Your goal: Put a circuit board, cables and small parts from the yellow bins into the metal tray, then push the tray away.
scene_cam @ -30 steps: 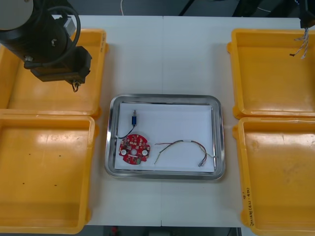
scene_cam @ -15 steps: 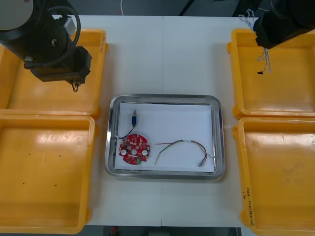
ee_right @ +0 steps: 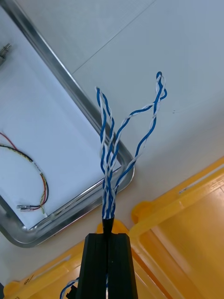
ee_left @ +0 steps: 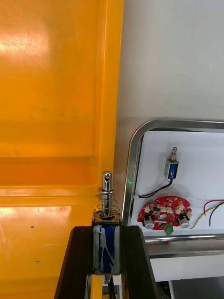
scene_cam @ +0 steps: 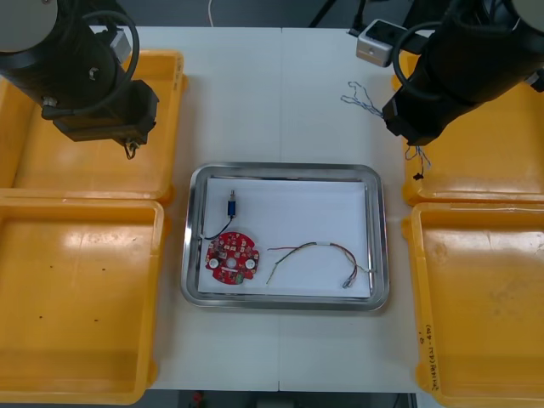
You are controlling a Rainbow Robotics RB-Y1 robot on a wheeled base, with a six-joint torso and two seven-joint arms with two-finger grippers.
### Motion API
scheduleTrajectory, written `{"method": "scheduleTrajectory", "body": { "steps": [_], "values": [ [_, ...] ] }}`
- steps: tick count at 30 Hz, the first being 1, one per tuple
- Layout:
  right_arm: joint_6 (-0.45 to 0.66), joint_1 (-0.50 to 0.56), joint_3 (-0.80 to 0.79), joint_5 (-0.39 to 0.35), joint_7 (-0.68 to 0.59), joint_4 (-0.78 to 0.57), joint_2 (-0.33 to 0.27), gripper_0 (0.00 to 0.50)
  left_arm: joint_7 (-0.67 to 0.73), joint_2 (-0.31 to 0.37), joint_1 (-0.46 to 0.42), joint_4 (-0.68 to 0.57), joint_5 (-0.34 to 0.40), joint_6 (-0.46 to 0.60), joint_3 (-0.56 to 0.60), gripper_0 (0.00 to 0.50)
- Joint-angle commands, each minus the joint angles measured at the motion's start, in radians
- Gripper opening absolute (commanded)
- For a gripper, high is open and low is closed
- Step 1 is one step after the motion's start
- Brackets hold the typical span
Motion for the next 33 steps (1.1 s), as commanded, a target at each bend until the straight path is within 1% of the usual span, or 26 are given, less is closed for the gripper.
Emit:
{"method": "scheduleTrajectory", "body": {
  "steps": [1,8,13,18,20,23,26,33],
  "values": [
    [0.003,-0.001,0.076,-0.018,0.084,-0.067,-0.036,0.0,-0.062,0.015,0.005,-0.03,0.005,-0.011,0.021,0.0],
    [-0.007,-0.001,0.161,0.029,0.231,-0.09,-0.028,0.0,-0.062,0.013,0.005,-0.03,0.005,-0.011,0.021,0.0],
    [-0.019,-0.001,0.19,0.063,0.318,-0.084,0.011,0.0,-0.06,0.015,0.005,-0.03,0.005,-0.009,0.021,0.0],
    [-0.071,-0.001,0.227,0.069,0.337,-0.066,0.041,0.0,-0.06,0.015,0.005,-0.028,0.004,-0.009,0.021,0.0],
    [-0.094,-0.001,0.251,0.082,0.338,-0.064,0.053,0.0,-0.062,0.013,0.005,-0.03,0.004,-0.009,0.021,0.0],
    [-0.143,-0.001,0.305,0.121,0.341,-0.063,0.07,0.0,-0.06,0.015,0.005,-0.028,0.002,-0.009,0.021,0.0],
    [-0.169,-0.001,0.336,0.137,0.344,-0.057,0.077,0.0,-0.06,0.015,0.005,-0.028,0.002,-0.009,0.021,0.0],
    [-0.218,-0.001,0.382,0.121,0.361,-0.003,0.079,0.0,-0.059,0.015,0.006,-0.028,0.004,-0.009,0.021,0.0]
  ]
}}
